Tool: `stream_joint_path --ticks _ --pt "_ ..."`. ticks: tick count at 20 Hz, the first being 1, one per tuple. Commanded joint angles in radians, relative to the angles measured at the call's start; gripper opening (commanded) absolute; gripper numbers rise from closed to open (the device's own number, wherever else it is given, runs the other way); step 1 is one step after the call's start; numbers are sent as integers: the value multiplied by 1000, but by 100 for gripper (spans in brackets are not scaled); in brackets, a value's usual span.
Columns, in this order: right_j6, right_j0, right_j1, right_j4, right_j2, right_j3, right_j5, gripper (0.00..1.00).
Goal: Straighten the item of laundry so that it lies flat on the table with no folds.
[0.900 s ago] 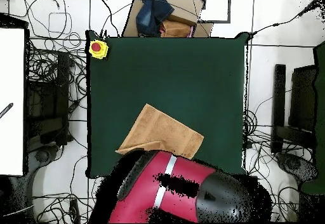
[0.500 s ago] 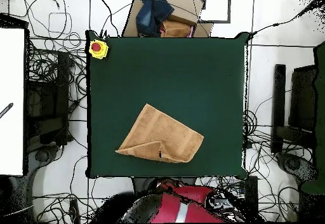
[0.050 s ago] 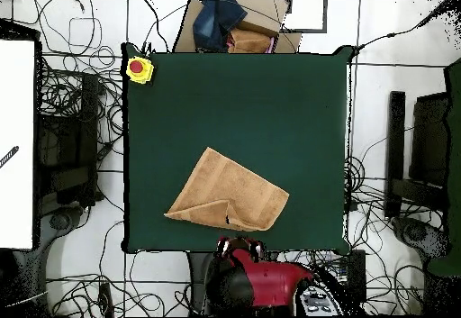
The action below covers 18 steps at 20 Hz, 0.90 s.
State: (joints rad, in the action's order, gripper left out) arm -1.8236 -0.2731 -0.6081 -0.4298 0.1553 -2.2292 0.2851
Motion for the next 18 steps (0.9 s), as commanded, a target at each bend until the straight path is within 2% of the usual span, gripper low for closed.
stream_joint_path --ticks 1,9,13,18 --pt "-207 96 142 156 6 115 269 0" --pt "-183 66 228 209 -30 148 367 0" --pt "-173 44 285 198 -48 204 388 0" --pt "-163 47 312 209 -49 235 373 0"
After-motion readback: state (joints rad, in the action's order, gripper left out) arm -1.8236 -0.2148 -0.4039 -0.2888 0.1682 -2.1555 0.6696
